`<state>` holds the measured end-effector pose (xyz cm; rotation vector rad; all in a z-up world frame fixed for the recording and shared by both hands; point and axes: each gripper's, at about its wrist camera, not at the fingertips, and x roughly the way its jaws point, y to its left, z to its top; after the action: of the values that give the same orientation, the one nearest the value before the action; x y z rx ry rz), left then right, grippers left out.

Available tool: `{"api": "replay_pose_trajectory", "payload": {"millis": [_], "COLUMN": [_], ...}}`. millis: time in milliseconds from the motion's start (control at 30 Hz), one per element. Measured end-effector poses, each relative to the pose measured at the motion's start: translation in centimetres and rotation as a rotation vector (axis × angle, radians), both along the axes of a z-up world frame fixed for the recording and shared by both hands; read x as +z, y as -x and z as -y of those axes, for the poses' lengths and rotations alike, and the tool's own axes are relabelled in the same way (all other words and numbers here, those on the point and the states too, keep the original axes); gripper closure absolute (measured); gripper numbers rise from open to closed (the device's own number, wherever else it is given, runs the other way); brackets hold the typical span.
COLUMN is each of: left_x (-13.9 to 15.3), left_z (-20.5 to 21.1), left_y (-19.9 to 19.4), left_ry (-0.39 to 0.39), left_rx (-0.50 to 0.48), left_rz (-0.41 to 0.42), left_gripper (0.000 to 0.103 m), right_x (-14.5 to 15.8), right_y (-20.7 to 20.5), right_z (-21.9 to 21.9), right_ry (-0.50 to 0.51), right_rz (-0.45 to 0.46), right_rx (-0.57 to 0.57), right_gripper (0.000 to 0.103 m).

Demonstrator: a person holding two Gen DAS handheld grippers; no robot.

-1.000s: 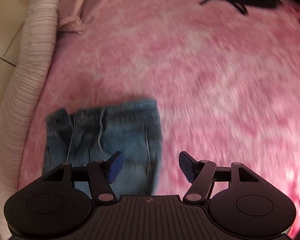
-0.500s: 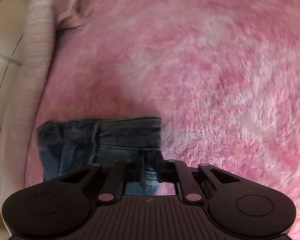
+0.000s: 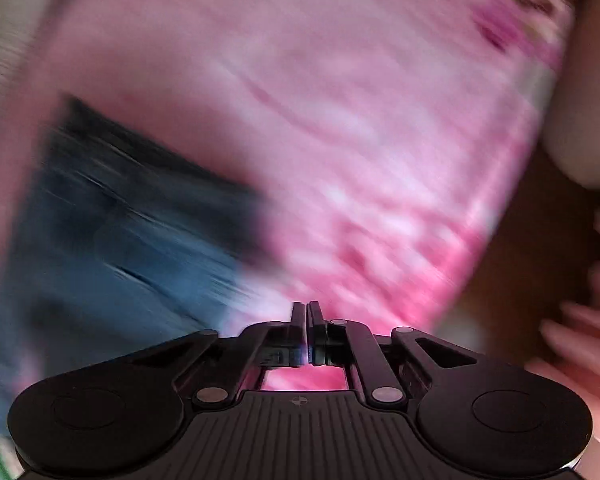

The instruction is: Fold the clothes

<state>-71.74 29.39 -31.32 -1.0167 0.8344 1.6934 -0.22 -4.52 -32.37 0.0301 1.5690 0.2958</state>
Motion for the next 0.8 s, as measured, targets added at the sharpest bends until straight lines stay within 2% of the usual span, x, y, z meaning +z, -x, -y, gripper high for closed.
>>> {"api": "replay_pose_trajectory", "payload": {"millis": [33, 67, 133, 167, 200, 233, 300, 367, 400, 433, 467, 500, 533, 567, 633, 700, 800], "left_x": [0.0, 0.0, 0.1, 0.2, 0.2, 0.0, -0.8, -1.5, -1.6, -1.4, -1.2, -0.5, 0.6, 2.1, 5.4, 7.9, 6.8], "left_z": [0.4, 0.9, 1.0, 1.0, 1.1, 1.1, 1.0, 0.8, 0.8, 0.5, 0.1, -0.4, -0.8, -1.1, -1.0, -0.4, 0.2], "left_y": [0.2, 0.4, 0.9, 1.2, 1.5, 2.1, 3.1, 4.0, 4.2, 4.3, 4.4, 4.3, 3.8, 3.2, 2.5, 2.5, 3.3], "left_ry": [-0.024, -0.047, -0.084, -0.102, -0.121, -0.134, -0.150, -0.181, -0.205, -0.234, -0.263, -0.281, -0.317, -0.375, -0.500, -0.568, -0.472], "left_rx": [0.020, 0.041, 0.093, 0.119, 0.145, 0.182, 0.261, 0.334, 0.354, 0.353, 0.350, 0.314, 0.262, 0.195, 0.105, 0.049, 0.023], "left_rz": [0.015, 0.030, 0.084, 0.110, 0.137, 0.175, 0.234, 0.298, 0.322, 0.338, 0.354, 0.361, 0.354, 0.346, 0.384, 0.373, 0.227], "left_gripper": [0.087, 0.080, 0.070, 0.067, 0.065, 0.061, 0.060, 0.062, 0.067, 0.091, 0.101, 0.101, 0.101, 0.101, 0.101, 0.101, 0.095], "right_x": [0.1, 0.2, 1.0, 1.4, 1.4, 1.1, 0.5, -0.7, -1.4, -1.9, -2.2, -2.4, -2.3, -2.1, -1.3, -0.1, 1.4], "right_y": [0.0, 0.0, -0.4, -0.6, -0.9, -1.0, -1.3, -1.1, -1.0, -0.9, -0.7, -0.6, -0.4, -0.3, -0.1, 0.2, 0.9], "right_z": [0.1, 0.2, -0.1, -0.4, -0.6, -0.8, -1.2, -1.6, -1.7, -1.9, -2.2, -2.5, -2.8, -3.0, -2.9, -2.2, -1.1], "right_ry": [0.002, 0.003, -0.043, -0.077, -0.116, -0.157, -0.231, -0.262, -0.274, -0.283, -0.288, -0.277, -0.252, -0.228, -0.222, -0.231, -0.212], "right_rz": [0.009, 0.018, 0.056, 0.072, 0.074, 0.067, 0.046, 0.025, 0.016, 0.018, 0.029, 0.049, 0.069, 0.084, 0.100, 0.101, 0.088], "right_rx": [0.002, 0.004, 0.010, 0.003, -0.016, -0.040, -0.089, -0.134, -0.156, -0.171, -0.180, -0.179, -0.165, -0.144, -0.116, -0.100, -0.072], "right_gripper": [0.092, 0.089, 0.066, 0.059, 0.045, 0.041, 0.041, 0.041, 0.041, 0.041, 0.045, 0.075, 0.089, 0.090, 0.092, 0.093, 0.093]}}
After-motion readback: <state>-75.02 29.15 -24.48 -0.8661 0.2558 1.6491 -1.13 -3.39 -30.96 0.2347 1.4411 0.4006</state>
